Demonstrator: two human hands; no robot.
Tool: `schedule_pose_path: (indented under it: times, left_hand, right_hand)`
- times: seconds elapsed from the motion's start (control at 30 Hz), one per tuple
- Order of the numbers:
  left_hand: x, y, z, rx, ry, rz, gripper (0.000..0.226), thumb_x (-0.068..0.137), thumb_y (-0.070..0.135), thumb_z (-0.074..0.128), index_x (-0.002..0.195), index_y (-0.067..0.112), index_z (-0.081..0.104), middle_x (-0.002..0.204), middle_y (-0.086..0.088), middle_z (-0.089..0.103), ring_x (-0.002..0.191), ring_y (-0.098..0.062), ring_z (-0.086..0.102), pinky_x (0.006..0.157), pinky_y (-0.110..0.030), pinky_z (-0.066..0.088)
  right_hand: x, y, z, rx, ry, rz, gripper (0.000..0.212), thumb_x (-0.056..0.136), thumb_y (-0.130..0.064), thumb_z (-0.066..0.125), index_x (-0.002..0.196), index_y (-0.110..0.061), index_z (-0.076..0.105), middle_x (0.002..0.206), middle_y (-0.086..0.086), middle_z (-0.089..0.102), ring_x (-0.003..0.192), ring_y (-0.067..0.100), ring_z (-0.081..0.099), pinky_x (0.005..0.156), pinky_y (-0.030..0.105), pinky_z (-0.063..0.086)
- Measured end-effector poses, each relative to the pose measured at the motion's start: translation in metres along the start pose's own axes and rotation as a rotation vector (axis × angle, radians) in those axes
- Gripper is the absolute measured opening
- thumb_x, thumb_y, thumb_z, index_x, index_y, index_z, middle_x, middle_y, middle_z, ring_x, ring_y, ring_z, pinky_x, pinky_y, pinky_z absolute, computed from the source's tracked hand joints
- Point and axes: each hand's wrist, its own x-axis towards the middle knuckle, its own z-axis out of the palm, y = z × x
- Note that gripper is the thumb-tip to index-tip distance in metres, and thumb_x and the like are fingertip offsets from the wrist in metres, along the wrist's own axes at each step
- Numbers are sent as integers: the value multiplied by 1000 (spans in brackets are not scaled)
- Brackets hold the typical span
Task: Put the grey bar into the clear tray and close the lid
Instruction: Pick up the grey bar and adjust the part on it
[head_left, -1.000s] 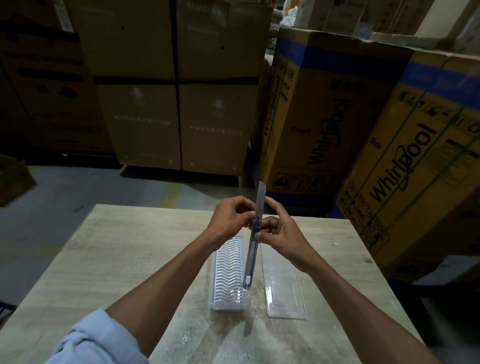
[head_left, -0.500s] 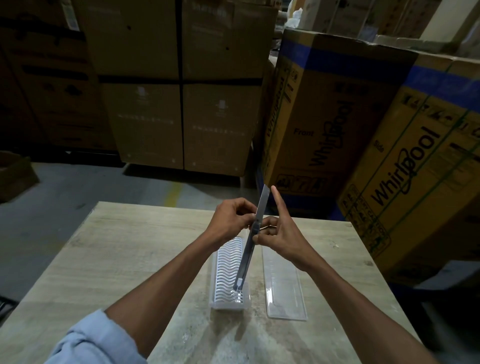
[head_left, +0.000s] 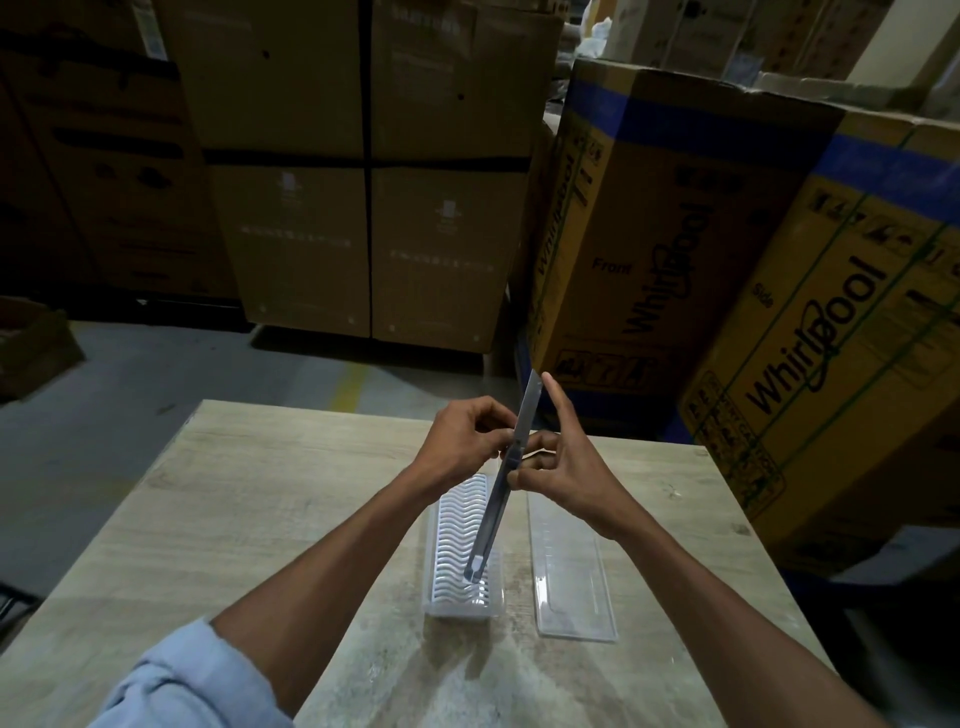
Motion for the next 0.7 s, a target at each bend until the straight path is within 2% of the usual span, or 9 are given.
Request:
schedule_pose_path:
  times: [0.1,0.2,0.3,0.5,0.63,0.7]
  left_hand:
    - [0,-1,0,-2,0,-5,8,92,10,69,99,9,73,93,-9,76,79,-15,70,72,-26,57]
    - [-2,-2,-1,-46,14,-24,7,96,15,65,95,14,71,91,-6,75,79,-15,70,71,-27,56]
    - [-6,-11,-1,-129,4,-82,13,99,21,60,101,12,69,97,-12,75,82,-19,69,75,-33,59]
    - [-24,-27,-6,-166,-171,-148,19,94,24,69,109,13,69,103,-9,74,92,-23,73,83,-39,63]
    - [-28,-26,-1,-192,-197,-141,18,94,18,69,111,15,68,109,-8,73,99,-25,74,90,-47,62]
    - [-30,-24,1,-215,-214,-150,20,94,16,68,114,14,66,111,-9,71,96,-26,76,90,-47,62]
  right_hand:
    - [0,0,0,-9,6,-2,124,80,1,82,155,-53,0,106,6,68,94,14,76,70,24,62]
    - [1,1,-1,24,22,-11,124,80,1,83,155,-53,1,105,8,71,94,19,77,78,34,64]
    - [1,2,-5,59,35,-17,124,80,1,82,156,-52,0,106,11,72,95,23,77,84,41,63]
    - [5,5,-8,30,56,-17,126,78,-2,86,154,-55,0,107,13,70,92,23,77,80,37,63]
    - [8,7,-6,11,51,-22,126,77,-6,87,153,-55,0,108,11,70,92,21,77,79,34,62]
    - [8,7,-6,8,56,-28,125,78,-6,87,154,-54,0,108,10,70,92,20,77,78,32,62]
